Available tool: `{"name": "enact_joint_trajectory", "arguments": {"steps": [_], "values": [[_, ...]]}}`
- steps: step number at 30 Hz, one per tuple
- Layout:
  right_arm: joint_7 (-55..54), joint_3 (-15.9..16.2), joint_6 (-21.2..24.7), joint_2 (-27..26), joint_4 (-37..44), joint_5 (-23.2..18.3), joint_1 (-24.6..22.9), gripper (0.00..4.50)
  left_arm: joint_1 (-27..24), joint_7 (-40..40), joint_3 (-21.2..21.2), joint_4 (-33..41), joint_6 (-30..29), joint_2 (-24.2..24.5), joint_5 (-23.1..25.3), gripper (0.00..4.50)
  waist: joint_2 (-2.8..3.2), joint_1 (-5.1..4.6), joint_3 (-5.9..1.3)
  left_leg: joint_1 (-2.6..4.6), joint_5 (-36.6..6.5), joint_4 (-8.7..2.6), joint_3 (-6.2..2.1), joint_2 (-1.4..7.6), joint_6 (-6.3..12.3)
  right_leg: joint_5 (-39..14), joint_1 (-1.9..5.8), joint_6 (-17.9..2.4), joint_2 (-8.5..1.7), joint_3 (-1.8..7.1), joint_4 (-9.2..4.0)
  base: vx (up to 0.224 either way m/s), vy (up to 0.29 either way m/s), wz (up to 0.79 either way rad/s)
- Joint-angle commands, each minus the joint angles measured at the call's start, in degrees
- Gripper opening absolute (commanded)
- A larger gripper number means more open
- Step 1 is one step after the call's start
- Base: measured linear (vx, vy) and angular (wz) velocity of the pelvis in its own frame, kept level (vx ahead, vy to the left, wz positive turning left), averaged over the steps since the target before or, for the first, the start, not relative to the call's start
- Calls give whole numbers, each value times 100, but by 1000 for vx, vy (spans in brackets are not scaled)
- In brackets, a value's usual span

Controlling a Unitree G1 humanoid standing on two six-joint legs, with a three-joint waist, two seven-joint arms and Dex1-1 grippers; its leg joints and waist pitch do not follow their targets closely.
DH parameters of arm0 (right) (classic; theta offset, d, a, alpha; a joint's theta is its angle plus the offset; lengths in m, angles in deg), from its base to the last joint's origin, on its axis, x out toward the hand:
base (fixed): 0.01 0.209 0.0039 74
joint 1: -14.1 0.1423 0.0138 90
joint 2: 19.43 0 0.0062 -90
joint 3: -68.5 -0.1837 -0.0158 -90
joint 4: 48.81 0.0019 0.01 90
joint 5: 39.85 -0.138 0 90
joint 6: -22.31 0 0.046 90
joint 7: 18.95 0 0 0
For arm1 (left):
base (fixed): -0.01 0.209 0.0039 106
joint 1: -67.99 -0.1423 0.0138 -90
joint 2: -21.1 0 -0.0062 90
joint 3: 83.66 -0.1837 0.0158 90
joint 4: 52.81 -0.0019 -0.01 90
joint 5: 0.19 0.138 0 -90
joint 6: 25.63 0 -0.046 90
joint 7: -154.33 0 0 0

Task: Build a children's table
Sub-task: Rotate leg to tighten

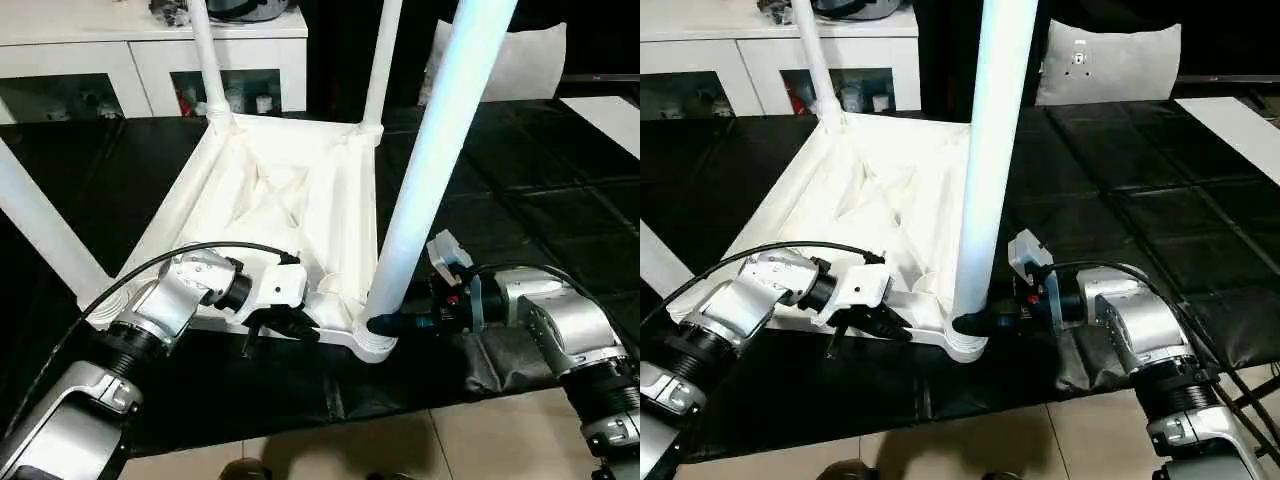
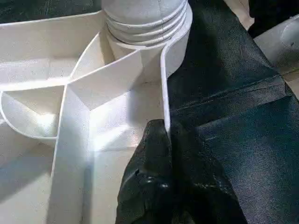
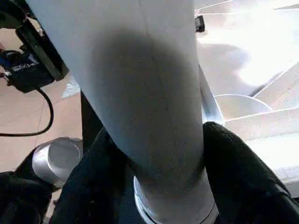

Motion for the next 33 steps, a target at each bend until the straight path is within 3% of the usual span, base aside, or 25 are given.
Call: {"name": "enact_joint_trajectory", "arguments": {"steps": [1,4,7,8,10,11,12,14,16,17,19,20,22,23,24,25,27,30,33], "values": [[3,-97,266,-73,243,-298,-92,215,87,-28,39,152,-124,-125,-87,0,-19,-35,-445,32,-893,-388,-2,172,228,-1724,404,-968,-335,233,-400,0,0,0],[-410,-180,378,-211,279,-275,-125,207,22,172,187,273,-549,-214,-206,0,-26,-46,-436,20,-915,-395,-6,164,190,-1843,405,-930,-338,229,-410,0,0,0],[-1385,-321,301,-522,22,68,-32,207,-16,561,330,396,-1024,-370,-280,0,-37,-96,-417,32,-1099,-405,-7,144,103,-2265,372,-809,-343,227,-453,0,0,0],[-2088,-468,319,-780,-191,229,89,206,-25,851,421,436,-1292,-511,-310,0,-43,-137,-395,17,-1173,-416,-22,119,33,-2607,382,-692,-343,201,-489,0,0,0],[-2512,-555,394,-934,-318,308,172,206,-20,1054,468,438,-1426,-618,-300,0,-61,-206,-391,2,-1213,-417,-39,87,-19,-2986,399,-510,-343,167,-542,0,0,0],[-3037,-612,477,-1096,-443,469,266,204,1,1320,507,428,-1555,-753,-253,0,-80,-319,-383,-33,-1182,-414,-55,61,-52,-3257,409,-334,-336,142,-572,0,0,0],[-3148,-623,496,-1129,-467,505,285,204,6,1378,514,426,-1583,-782,-242,0,-67,-354,-382,-36,-1178,-414,-58,62,-58,-3288,408,-301,-334,140,-580,0,0,0],[-4372,-767,831,-1538,-757,815,512,204,115,2017,597,349,-1892,-1182,-100,0,-67,-504,-394,-42,-1160,-398,-62,42,-56,-3245,390,-281,-306,122,-594,0,0,0],[-4889,-769,370,-1788,-937,981,583,204,245,2531,654,203,-2027,-1502,1,0,-67,-558,-398,-40,-1189,-375,-51,24,-33,-3292,375,-250,-305,113,-624,0,0,0],[-5008,-771,223,-1838,-993,1022,594,204,277,2654,665,154,-2016,-1563,33,0,-46,-560,-415,-9,-1175,-355,-44,11,69,-3259,361,-255,-316,117,-659,0,0,0],[-5191,-839,114,-1939,-1075,1037,611,204,309,2856,687,134,-2082,-1642,81,0,-55,-560,-432,-29,-1085,-374,-39,36,183,-2892,376,-366,-300,137,-617,0,0,0],[-5204,-866,93,-1967,-1094,1015,613,235,317,2895,683,125,-2083,-1657,99,0,-50,-556,-428,-18,-1078,-377,-36,44,207,-2772,364,-423,-291,142,-606,0,0,0],[-5191,-968,41,-2061,-1102,906,587,265,360,3072,658,74,-2025,-1695,207,0,-48,-534,-443,-16,-975,-383,-20,62,301,-2300,383,-624,-277,163,-549,0,0,0],[-5185,-975,36,-2065,-1099,898,583,265,362,3083,657,71,-2022,-1696,215,0,-10,-509,-454,-1,-904,-382,-24,79,312,-2078,382,-741,-290,177,-519,0,0,0],[-5174,-988,26,-2073,-1092,881,576,265,366,3104,653,66,-2016,-1698,231,0,-11,-498,-467,10,-853,-376,-13,87,328,-1914,380,-822,-292,188,-511,0,0,0],[-5036,-1008,46,-2045,-998,810,528,282,369,3100,642,53,-1978,-1659,260,0,-19,-453,-481,4,-714,-369,-10,96,351,-1474,405,-979,-285,203,-446,0,0,0],[-4898,-1040,35,-1984,-877,774,462,307,357,3098,641,43,-1936,-1601,351,0,0,-421,-470,-8,-665,-378,-13,105,400,-1178,425,-1105,-292,203,-406,0,0,0],[-4446,-1056,-153,-1709,-716,630,334,314,304,2933,598,52,-1759,-1410,366,0,-20,-401,-466,-11,-733,-374,-2,99,438,-1188,453,-1097,-302,204,-419,0,0,0],[-3908,-1039,-324,-1433,-524,503,222,351,235,2608,518,79,-1505,-1204,330,0,-13,-369,-448,1,-869,-385,-9,111,412,-1515,436,-1011,-312,200,-450,0,0,0]]}}
